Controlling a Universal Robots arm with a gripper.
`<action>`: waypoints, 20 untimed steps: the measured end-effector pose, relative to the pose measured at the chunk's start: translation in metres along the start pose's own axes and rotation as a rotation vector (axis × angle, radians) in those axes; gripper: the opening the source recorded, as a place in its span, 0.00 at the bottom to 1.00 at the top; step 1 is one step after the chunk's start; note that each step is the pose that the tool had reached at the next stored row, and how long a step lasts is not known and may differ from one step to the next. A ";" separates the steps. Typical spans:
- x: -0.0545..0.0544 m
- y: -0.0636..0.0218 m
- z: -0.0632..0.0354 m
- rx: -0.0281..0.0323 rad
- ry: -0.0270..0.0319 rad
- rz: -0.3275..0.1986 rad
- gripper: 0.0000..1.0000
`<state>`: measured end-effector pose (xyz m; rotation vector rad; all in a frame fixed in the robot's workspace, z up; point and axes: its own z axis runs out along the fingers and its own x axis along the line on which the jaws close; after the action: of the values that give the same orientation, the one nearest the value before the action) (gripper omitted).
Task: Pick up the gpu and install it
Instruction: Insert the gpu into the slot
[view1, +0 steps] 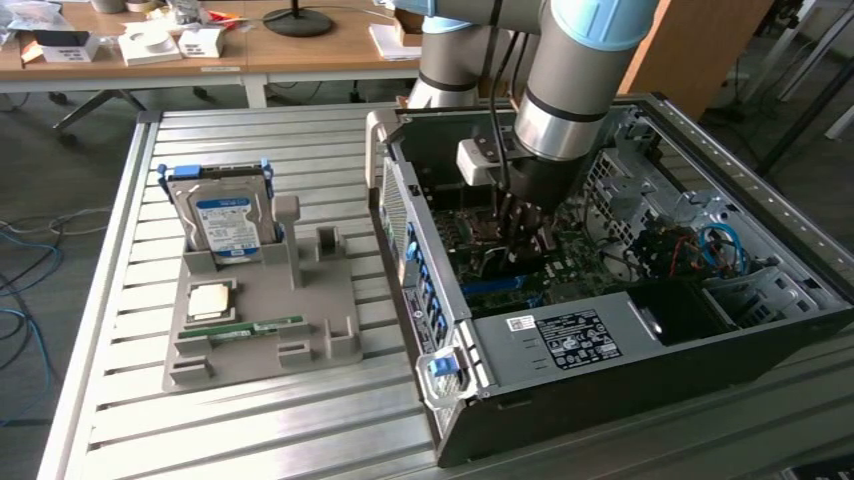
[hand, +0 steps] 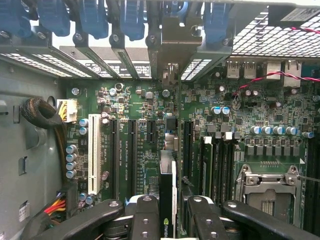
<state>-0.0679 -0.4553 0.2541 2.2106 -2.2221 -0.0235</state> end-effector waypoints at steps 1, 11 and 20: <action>0.000 0.0000 0.0000 0.0000 0.0007 0.000 0.27; 0.000 0.0000 0.0011 -0.0003 0.0068 0.000 0.27; 0.000 -0.0001 0.0012 -0.0001 0.0057 0.000 0.27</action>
<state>-0.0678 -0.4549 0.2528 2.2077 -2.2193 -0.0173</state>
